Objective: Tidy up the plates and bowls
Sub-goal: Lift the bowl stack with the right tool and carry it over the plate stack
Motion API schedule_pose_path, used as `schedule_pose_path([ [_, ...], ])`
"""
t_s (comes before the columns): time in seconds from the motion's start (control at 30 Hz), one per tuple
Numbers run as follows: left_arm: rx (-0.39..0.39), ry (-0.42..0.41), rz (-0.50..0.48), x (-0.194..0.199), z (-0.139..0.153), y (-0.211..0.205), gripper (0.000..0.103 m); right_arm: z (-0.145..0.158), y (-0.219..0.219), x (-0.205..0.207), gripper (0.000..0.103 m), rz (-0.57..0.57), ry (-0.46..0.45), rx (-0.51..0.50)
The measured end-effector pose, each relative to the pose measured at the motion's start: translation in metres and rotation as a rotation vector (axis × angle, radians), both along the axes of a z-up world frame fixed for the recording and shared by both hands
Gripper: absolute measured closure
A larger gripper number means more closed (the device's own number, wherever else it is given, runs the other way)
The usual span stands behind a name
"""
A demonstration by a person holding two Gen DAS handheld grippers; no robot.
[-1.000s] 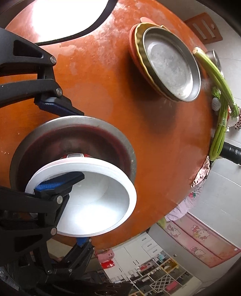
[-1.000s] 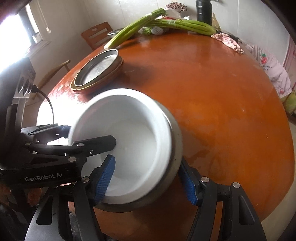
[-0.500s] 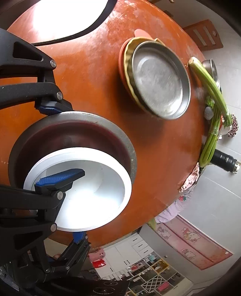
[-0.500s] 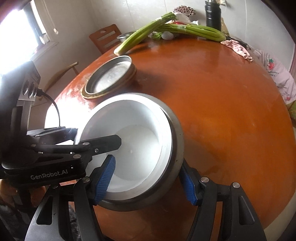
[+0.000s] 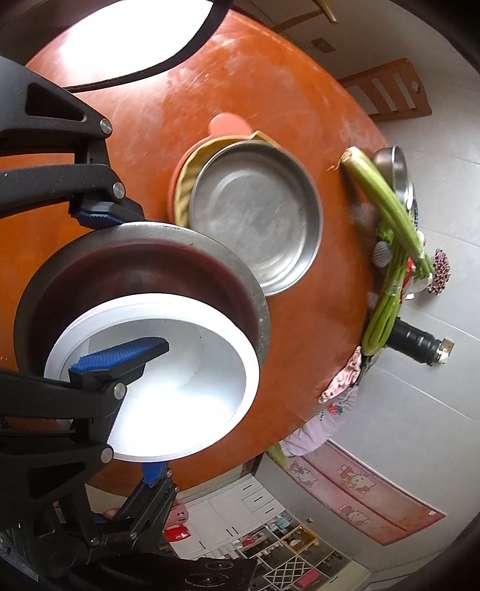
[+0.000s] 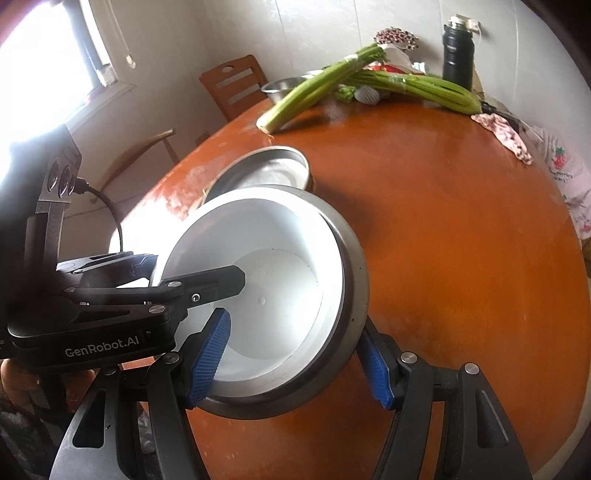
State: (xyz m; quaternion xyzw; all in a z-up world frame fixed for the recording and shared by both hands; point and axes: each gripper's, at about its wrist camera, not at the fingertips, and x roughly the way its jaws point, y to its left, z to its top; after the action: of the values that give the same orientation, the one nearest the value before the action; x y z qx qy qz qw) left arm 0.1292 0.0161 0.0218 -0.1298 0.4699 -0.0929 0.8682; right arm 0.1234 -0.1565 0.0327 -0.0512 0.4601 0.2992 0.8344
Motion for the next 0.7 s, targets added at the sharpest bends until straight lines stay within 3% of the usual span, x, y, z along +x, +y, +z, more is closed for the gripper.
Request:
schedule_pose_path([
  [0.7,-0.004,-0.058,0.059,0.041,0.027,0.068,0.052,0.026,0.070,0.052,0.033,0.059,-0.019,-0.008],
])
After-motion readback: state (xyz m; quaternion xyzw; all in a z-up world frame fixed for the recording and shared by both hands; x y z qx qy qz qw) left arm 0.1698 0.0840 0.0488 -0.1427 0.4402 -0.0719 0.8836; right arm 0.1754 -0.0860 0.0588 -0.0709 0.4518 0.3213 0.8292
